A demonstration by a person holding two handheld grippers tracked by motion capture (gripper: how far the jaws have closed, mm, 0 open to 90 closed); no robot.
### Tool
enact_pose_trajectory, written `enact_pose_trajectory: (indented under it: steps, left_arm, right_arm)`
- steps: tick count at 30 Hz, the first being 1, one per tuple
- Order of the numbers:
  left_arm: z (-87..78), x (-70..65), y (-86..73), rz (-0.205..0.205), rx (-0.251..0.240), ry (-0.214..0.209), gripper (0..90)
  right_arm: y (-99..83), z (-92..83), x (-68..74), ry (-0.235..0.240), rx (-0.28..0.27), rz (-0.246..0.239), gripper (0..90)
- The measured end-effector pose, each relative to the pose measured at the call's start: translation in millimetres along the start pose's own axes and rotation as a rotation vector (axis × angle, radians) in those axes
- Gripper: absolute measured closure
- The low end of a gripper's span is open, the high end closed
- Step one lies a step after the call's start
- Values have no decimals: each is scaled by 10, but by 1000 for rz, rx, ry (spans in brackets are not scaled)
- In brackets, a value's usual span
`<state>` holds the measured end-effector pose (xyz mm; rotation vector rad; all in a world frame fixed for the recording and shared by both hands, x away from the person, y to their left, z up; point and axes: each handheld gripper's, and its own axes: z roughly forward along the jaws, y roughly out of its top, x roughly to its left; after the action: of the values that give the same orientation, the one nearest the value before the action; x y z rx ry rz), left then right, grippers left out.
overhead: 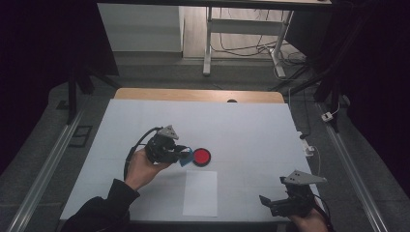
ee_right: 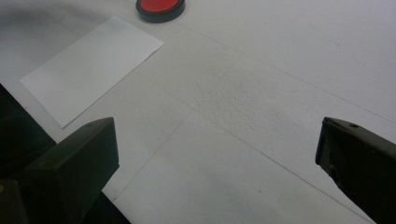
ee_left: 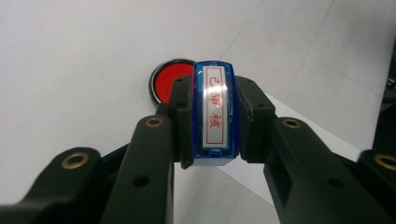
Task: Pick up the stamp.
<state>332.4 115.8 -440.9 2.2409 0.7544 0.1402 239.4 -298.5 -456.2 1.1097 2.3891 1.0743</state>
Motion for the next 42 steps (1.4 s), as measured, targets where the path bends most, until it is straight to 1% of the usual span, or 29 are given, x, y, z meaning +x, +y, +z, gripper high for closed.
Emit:
enact_pose_trajectory:
  steps: [3,6,7,13,14,18,23,25,31,34,37,39,42]
  left_arm:
    - [-35,-32,-31,3,-8,-1,699]
    - [-64,-46,-65,-4,-22,-11,699]
    - [-75,-49,-73,-9,-23,-18,699]
    - [-139,-79,-132,-33,-44,-21,699]
    - [-143,-86,-142,-34,-43,-26,699]
    - [-160,-139,-169,-20,-44,-30,698]
    - [-216,-220,-190,-6,-76,-52,698]
    - [-233,-256,-201,3,-86,-69,698]
    - [-257,-361,-221,43,-111,-101,699]
    - [-246,-397,-227,55,-120,-120,699]
    - [-222,-428,-226,66,-120,-146,699]
    - [-200,-448,-222,80,-127,-176,699]
    - [-167,-506,-205,100,-123,-187,699]
  right_arm:
    - [0,0,1,0,-1,-2,0]
    - [1,0,4,1,-1,-1,0]
    - [1,1,4,2,-2,-1,0]
    - [1,-1,4,4,-2,-3,0]
    - [1,0,4,5,-3,-2,0]
    - [2,3,7,4,-2,-5,0]
    - [2,3,9,4,-1,-7,0]
    - [2,4,8,4,-1,-6,0]
    - [2,4,8,4,-1,-7,0]
    - [1,3,8,6,-1,-6,0]
    - [2,4,9,6,0,-8,0]
    - [2,3,9,5,0,-11,0]
    - [1,3,8,5,0,-9,0]
